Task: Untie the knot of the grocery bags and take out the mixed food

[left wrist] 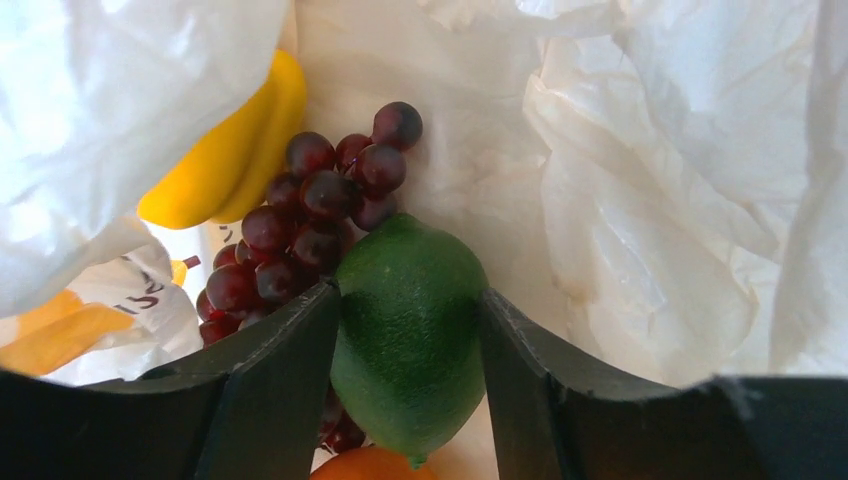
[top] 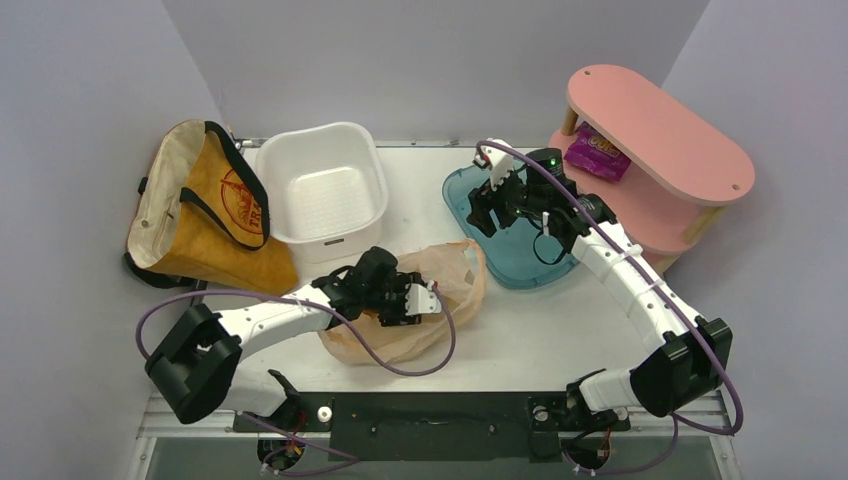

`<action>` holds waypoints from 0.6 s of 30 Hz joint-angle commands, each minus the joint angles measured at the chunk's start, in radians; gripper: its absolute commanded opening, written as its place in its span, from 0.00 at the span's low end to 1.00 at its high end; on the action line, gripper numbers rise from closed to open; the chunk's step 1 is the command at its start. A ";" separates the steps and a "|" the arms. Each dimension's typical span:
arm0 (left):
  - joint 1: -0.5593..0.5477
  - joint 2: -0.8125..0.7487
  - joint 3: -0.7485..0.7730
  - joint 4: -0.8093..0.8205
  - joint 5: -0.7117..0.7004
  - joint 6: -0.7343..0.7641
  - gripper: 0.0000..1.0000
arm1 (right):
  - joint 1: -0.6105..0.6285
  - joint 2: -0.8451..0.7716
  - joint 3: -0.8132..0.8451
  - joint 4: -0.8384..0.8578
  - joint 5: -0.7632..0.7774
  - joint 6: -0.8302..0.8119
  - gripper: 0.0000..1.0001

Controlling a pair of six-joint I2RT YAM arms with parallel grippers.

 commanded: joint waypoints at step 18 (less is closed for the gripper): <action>0.004 -0.056 0.150 -0.235 0.080 0.000 0.20 | -0.017 0.004 0.035 0.019 -0.025 0.019 0.63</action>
